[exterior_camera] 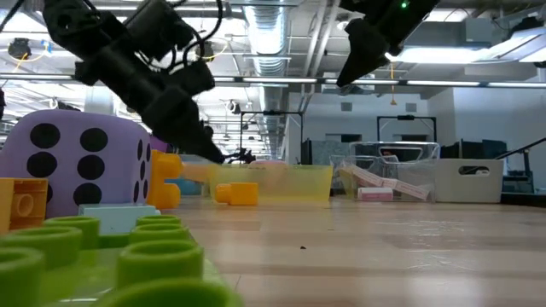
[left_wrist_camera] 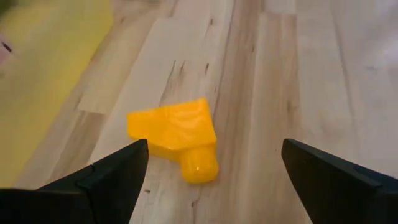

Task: Pick & Place Toys
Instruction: Put the top large yellow game piece into the white transparent bin

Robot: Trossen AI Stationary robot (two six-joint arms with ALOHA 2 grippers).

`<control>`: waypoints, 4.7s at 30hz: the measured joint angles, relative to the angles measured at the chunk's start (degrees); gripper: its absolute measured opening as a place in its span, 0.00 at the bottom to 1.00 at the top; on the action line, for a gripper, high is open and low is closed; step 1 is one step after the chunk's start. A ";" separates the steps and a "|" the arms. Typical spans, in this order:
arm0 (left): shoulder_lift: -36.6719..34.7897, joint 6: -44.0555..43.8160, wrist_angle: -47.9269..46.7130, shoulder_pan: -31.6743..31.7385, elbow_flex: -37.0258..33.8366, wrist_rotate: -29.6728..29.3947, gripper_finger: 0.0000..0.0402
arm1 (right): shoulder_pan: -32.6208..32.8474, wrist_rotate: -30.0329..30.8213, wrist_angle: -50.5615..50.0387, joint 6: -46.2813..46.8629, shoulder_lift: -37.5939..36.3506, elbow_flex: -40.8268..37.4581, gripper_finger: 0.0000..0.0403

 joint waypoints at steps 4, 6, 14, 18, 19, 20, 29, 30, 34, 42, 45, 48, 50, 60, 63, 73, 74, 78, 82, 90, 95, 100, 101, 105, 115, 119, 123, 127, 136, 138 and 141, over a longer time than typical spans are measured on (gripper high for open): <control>3.74 -0.11 3.03 0.01 0.00 -0.32 0.92 | 0.23 -0.02 0.00 0.00 0.00 0.00 0.28; 5.38 -0.13 4.93 0.04 0.04 -0.32 0.93 | 0.21 -0.02 0.04 0.00 0.00 0.00 0.28; 8.65 -0.14 7.59 2.06 0.17 -1.20 0.93 | -1.24 -0.02 0.04 -0.63 0.00 0.00 0.28; 8.81 1.38 8.59 3.72 0.05 -1.43 0.93 | -2.35 -0.06 0.02 -0.75 0.00 0.00 0.28; 8.77 1.77 8.67 4.14 0.07 -1.43 0.93 | -2.68 -0.10 0.03 -0.99 0.00 0.01 0.28; 8.77 1.91 8.43 4.49 0.06 -1.41 0.93 | -3.01 -0.18 0.03 -1.25 0.00 0.00 0.28; 8.79 2.08 9.58 5.87 0.04 -0.45 0.93 | -5.75 -0.46 0.02 -2.06 0.00 0.02 0.28; 8.79 2.10 9.97 5.87 0.04 0.08 0.93 | -5.96 -0.45 0.05 -2.19 0.00 0.02 0.28; 8.77 4.16 11.22 5.87 0.04 0.27 0.93 | -6.78 -0.46 0.09 -2.19 0.00 0.02 0.28; 9.23 5.48 14.01 5.87 0.07 1.60 0.93 | -6.99 -0.81 0.53 -2.16 0.00 0.02 0.28; 11.19 5.49 14.97 5.87 0.70 1.63 0.93 | -6.98 -1.77 0.52 -2.16 0.00 0.04 0.28; 14.48 5.56 14.84 5.87 2.61 1.69 0.93 | -7.00 -2.21 0.58 -2.16 0.00 0.07 0.28; 16.48 5.72 15.22 5.87 4.28 1.56 0.93 | -6.94 -2.21 0.46 -2.16 0.00 0.07 0.28; 19.46 9.54 14.29 5.87 7.45 0.98 0.93 | -5.80 -2.21 0.39 -2.16 0.00 0.07 0.28; 19.47 9.67 13.54 5.87 7.42 0.16 0.93 | -5.80 -2.21 0.35 -2.14 0.00 0.07 0.28; 19.59 9.65 13.69 5.87 7.27 0.06 0.93 | -5.82 -2.21 0.35 -2.14 0.00 0.07 0.28; 19.59 9.61 13.71 5.87 7.28 0.04 0.93 | -5.82 -2.21 0.37 -2.14 0.00 0.07 0.28; 19.59 9.48 13.72 5.87 7.28 0.01 0.93 | -5.82 -2.21 0.36 -2.14 0.00 0.07 0.28; 19.59 9.38 13.74 5.87 7.28 -0.01 0.93 | -5.89 -2.21 0.35 -2.14 0.00 0.07 0.28; 19.59 9.35 13.42 5.84 7.28 3.19 0.82 | -5.89 -2.21 0.38 -2.12 0.00 0.07 0.28; 19.59 9.33 11.41 5.56 7.28 3.27 0.63 | -5.89 -2.21 0.39 -2.12 0.00 0.07 0.28; 19.59 8.96 11.56 5.56 7.28 3.27 0.36 | -5.89 -2.15 0.48 -1.98 0.00 0.07 0.28; 19.59 7.76 12.12 5.56 7.28 3.27 0.32 | -5.89 -2.14 0.49 -1.76 0.00 0.07 0.28; 16.77 4.95 13.75 5.59 7.52 3.41 0.32 | -5.89 -2.12 0.75 -0.42 0.00 0.04 0.28; -9.03 5.06 0.75 8.59 7.67 -19.46 0.32 | -5.89 -2.01 5.48 -0.50 0.02 0.02 0.28; -17.14 3.14 -10.37 12.36 7.67 -26.35 0.32 | -5.94 -1.97 7.81 -0.69 0.02 0.02 0.28; -20.61 0.07 -18.27 17.30 7.60 -26.81 0.32 | -6.02 -1.97 10.08 -1.17 0.02 0.02 0.28; -20.08 -0.09 -20.05 22.12 7.58 -26.76 0.32 | -6.02 -1.97 12.13 -1.23 0.02 0.02 0.28; -16.77 -0.13 -19.94 27.73 7.58 -26.44 0.34 | -5.99 -1.97 12.44 -1.22 0.02 0.02 0.28; -16.29 -0.15 -19.79 27.98 7.58 -26.44 0.41 | -5.99 -1.97 12.44 -1.22 0.02 0.02 0.28; -15.69 -0.13 -19.70 27.95 7.58 -26.44 0.52 | -5.99 -1.97 12.44 -1.22 0.02 0.02 0.28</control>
